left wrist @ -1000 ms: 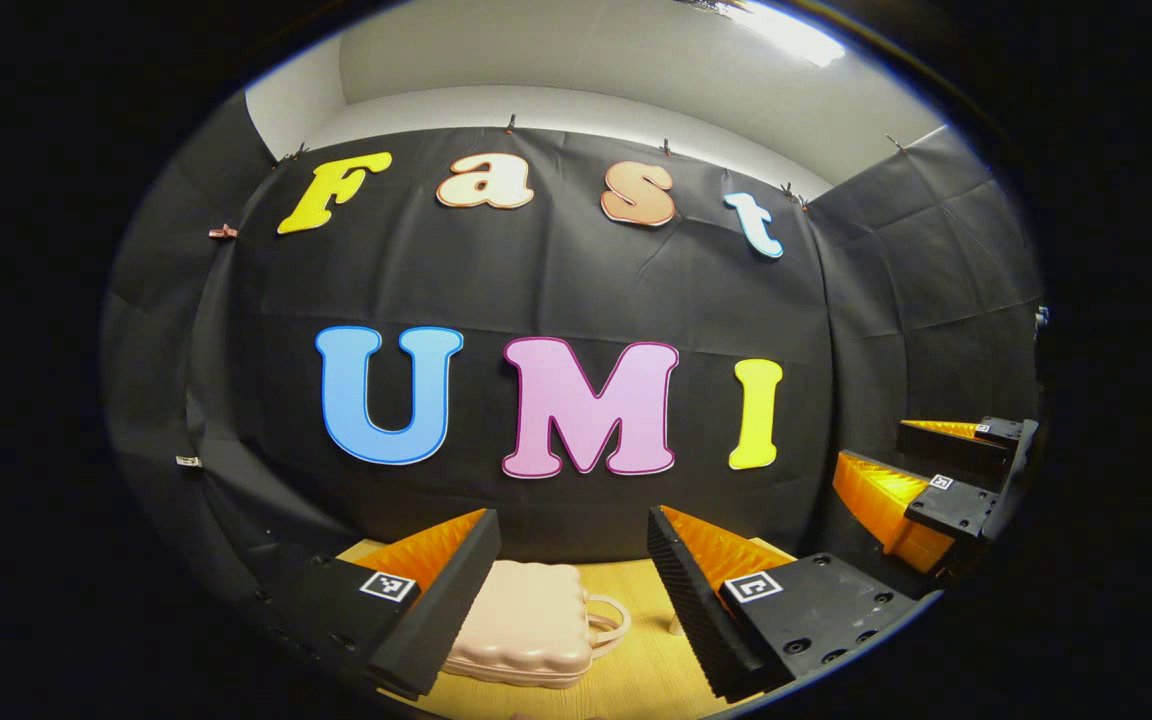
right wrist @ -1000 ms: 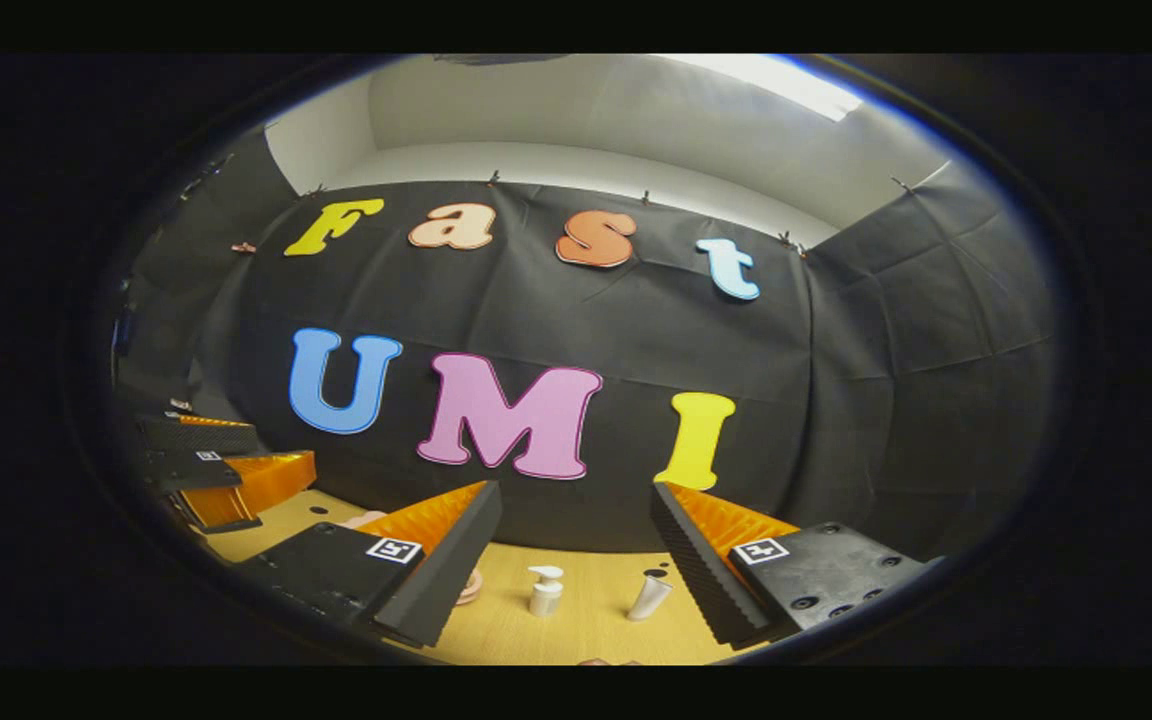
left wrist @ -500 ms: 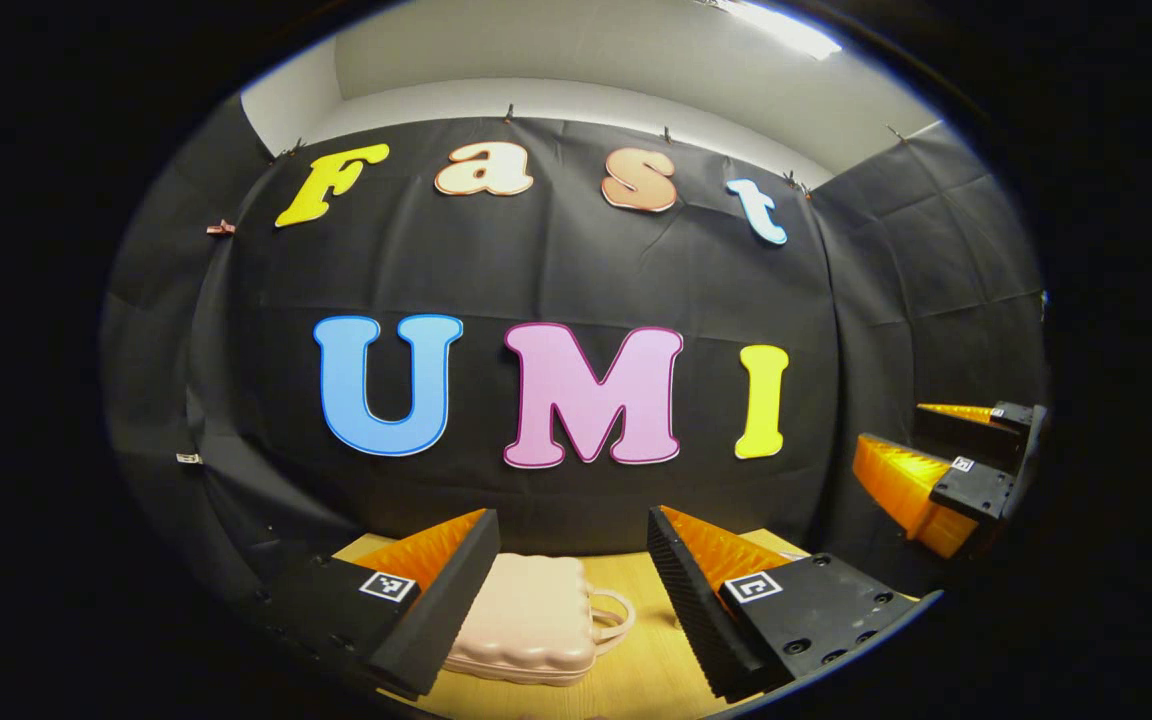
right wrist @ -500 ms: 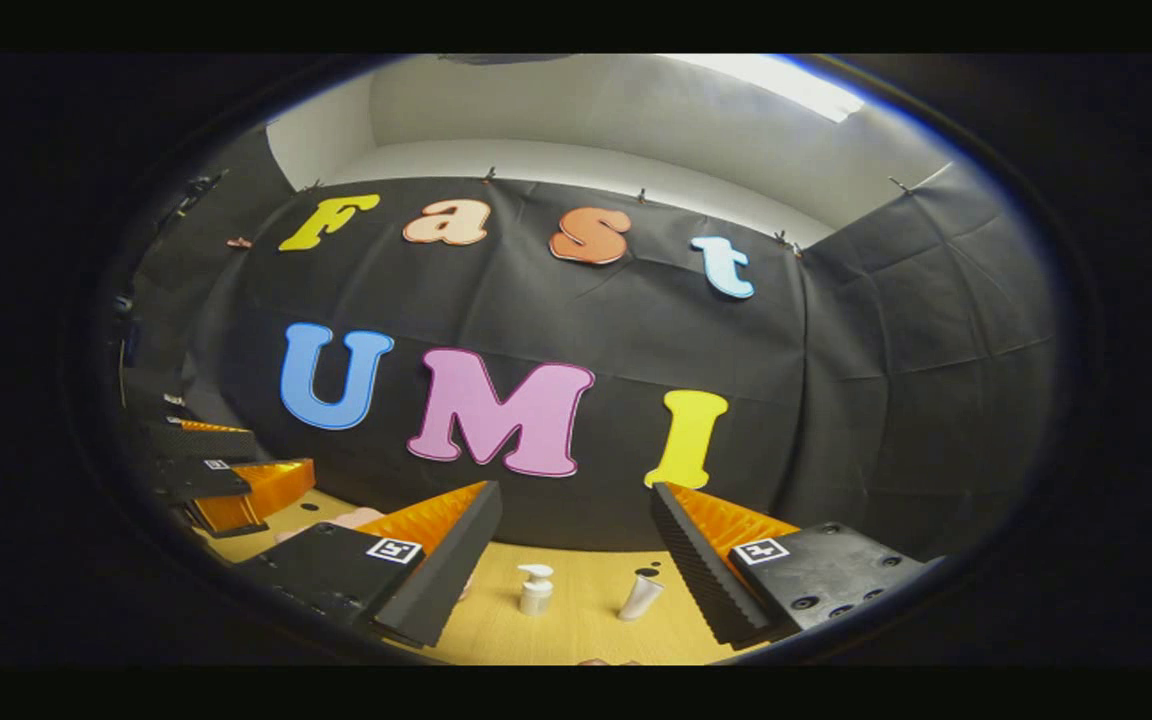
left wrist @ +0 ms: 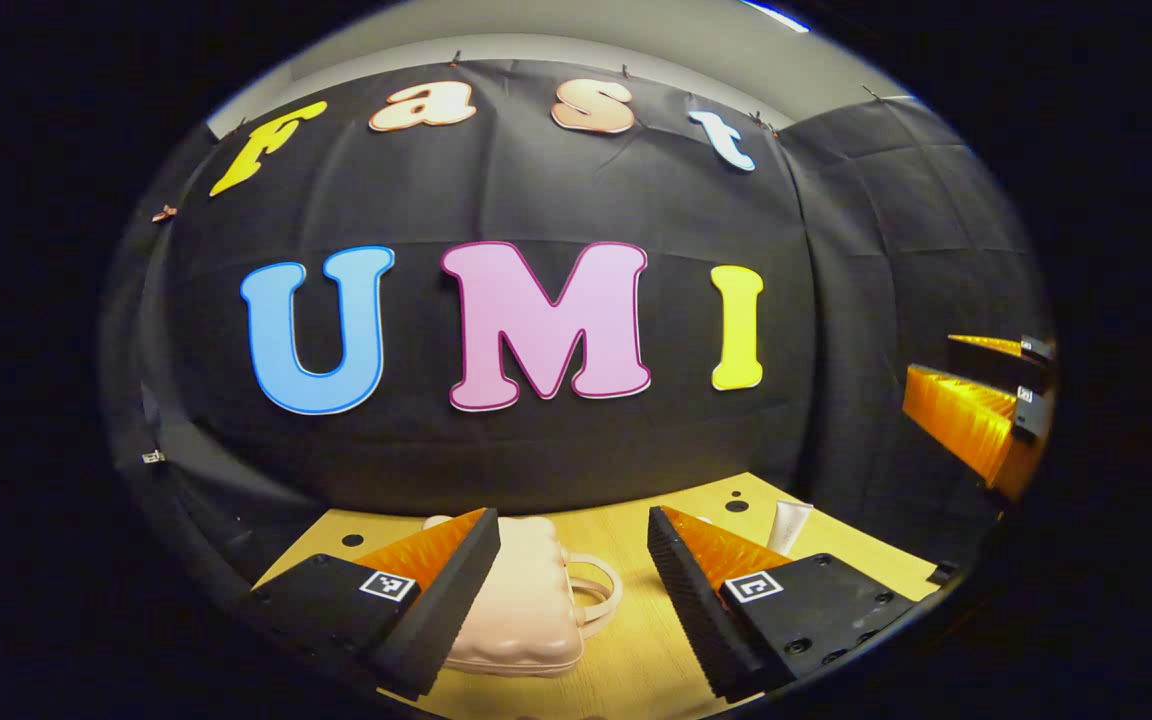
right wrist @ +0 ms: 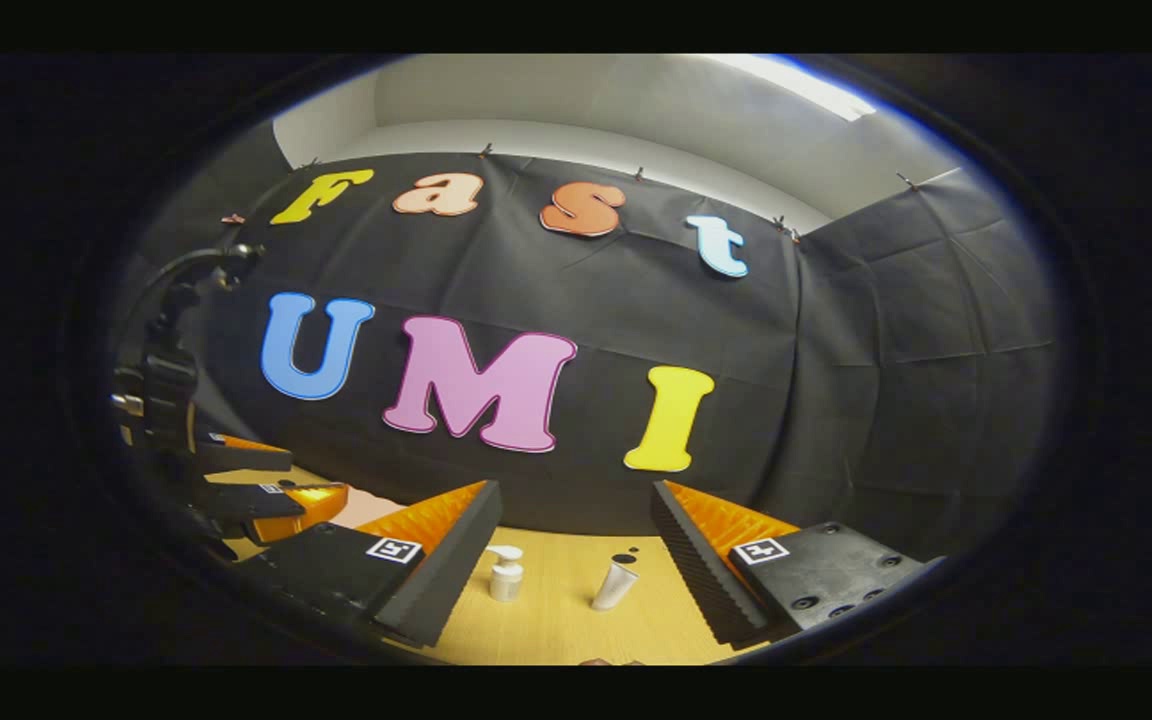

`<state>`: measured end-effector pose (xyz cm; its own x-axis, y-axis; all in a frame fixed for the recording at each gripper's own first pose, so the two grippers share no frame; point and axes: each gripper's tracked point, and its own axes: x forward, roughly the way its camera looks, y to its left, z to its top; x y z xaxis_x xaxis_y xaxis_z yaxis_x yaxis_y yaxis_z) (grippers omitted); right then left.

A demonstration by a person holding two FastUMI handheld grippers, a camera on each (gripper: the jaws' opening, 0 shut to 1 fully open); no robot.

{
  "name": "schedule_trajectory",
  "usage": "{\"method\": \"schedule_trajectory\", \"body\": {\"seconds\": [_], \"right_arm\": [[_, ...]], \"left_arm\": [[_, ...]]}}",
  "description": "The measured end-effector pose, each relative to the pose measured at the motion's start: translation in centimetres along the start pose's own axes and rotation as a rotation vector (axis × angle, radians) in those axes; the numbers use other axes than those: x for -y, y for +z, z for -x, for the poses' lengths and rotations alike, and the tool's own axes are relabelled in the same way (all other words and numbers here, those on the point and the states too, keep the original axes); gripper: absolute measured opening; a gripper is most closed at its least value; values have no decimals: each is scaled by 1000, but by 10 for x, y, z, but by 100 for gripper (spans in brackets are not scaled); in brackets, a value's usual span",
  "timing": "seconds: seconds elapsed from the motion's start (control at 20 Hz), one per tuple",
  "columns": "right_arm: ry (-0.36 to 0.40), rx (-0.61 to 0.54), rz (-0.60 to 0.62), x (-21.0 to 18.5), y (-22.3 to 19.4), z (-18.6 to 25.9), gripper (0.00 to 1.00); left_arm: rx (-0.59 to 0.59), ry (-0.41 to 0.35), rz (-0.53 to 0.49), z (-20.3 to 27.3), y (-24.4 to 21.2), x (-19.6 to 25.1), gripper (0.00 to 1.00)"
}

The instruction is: First open the suitcase, pack the skin care products into it, and then close the suitcase.

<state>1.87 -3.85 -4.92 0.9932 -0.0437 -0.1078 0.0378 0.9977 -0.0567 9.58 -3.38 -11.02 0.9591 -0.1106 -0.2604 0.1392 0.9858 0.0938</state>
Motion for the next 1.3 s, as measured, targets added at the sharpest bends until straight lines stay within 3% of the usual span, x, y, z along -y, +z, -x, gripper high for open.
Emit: {"method": "schedule_trajectory", "body": {"seconds": [0.3,0.45,0.65,0.8,0.95,1.15,1.3], "right_arm": [[-19,-35,-12,33,-28,-23,96],[-40,-65,-21,55,-49,-38,96],[-67,-90,-21,81,-71,-58,97],[-72,-109,-25,93,-87,-71,97],[-75,-138,-31,102,-103,-78,97],[-78,-157,-44,111,-117,-80,97],[-73,-173,-43,115,-127,-83,97]], "left_arm": [[-227,-168,33,-82,-74,41,96],[-352,-209,57,-113,-112,51,96],[-528,-213,64,-149,-169,55,96],[-594,-206,42,-168,-192,57,96],[-643,-166,-78,-186,-205,50,93],[-722,-188,-186,-184,-224,60,89],[-783,-147,-208,-194,-245,57,86]]}}
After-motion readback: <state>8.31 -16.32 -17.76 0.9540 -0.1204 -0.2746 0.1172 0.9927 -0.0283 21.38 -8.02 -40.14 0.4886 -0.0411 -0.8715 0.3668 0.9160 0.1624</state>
